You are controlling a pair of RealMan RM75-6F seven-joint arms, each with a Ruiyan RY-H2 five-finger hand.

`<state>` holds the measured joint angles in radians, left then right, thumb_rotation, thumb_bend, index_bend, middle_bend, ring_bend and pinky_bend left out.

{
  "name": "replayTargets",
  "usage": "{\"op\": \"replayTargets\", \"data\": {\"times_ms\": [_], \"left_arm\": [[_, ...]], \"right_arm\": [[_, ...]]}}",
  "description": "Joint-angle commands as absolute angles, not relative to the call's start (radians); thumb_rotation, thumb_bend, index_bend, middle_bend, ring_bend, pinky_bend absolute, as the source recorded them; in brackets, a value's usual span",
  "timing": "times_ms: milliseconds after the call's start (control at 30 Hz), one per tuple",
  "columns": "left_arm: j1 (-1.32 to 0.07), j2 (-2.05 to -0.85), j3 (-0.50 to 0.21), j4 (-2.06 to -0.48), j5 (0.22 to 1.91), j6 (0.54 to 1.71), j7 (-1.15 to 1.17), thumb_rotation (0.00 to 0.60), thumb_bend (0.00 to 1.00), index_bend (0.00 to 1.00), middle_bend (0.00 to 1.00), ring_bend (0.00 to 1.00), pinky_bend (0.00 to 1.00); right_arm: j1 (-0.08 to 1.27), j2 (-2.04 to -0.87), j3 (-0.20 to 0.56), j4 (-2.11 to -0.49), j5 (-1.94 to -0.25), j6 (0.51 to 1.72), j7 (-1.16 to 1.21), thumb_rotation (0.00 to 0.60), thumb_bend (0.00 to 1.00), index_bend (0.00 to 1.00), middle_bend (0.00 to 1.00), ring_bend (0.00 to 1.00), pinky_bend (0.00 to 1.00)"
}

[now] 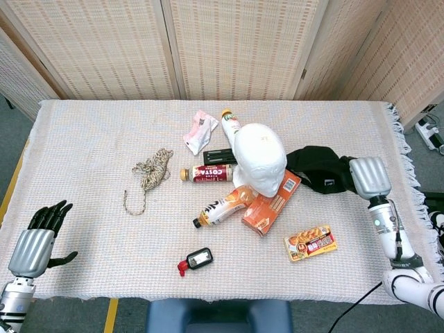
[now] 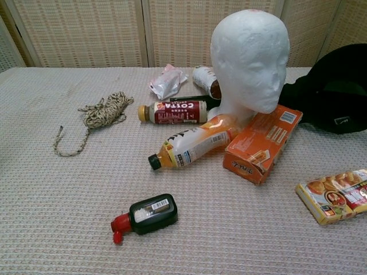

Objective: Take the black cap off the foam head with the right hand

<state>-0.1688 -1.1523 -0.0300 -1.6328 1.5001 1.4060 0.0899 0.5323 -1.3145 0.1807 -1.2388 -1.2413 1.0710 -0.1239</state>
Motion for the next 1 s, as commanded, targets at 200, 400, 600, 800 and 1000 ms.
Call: {"op": "replayTargets", "data": {"times_ms": [200,400,600,800,1000], "left_arm": [[-0.165,-1.150,-0.031,-1.633,1.496,1.410,0.089,0.600,0.09,0.08,0.08,0.11,0.13],[-0.163,-1.152,-0.031,-1.625,1.493,1.412,0.078,0.600,0.10,0.08,0.08,0.11,0.13],[-0.160,-1.155,-0.034,-1.616,1.492,1.419,0.066,0.600,0.09,0.08,0.08,0.11,0.13],[-0.156,-1.169,-0.040,-1.606,1.493,1.436,0.065,0.600,0.09,0.08,0.08,0.11,0.13],[-0.155,-1.178,-0.045,-1.606,1.496,1.446,0.070,0.600,0.09,0.07,0.08,0.11,0.13]], "right_arm": [[0.527,-1.308,0.171,-1.303,-1.186,0.997,-0.115,0.585,0.00,0.03,0.23,0.22,0.37],[0.470,-1.257,0.160,-1.376,-1.222,1.100,-0.117,0.570,0.00,0.00,0.19,0.19,0.34],[0.360,-1.194,0.122,-1.474,-1.301,1.277,-0.099,0.600,0.00,0.11,0.28,0.32,0.47],[0.225,-1.136,0.058,-1.578,-1.375,1.433,-0.037,0.600,0.05,0.17,0.32,0.34,0.50],[0.124,-1.120,-0.001,-1.617,-1.438,1.532,0.001,0.600,0.06,0.19,0.35,0.35,0.50]]}}
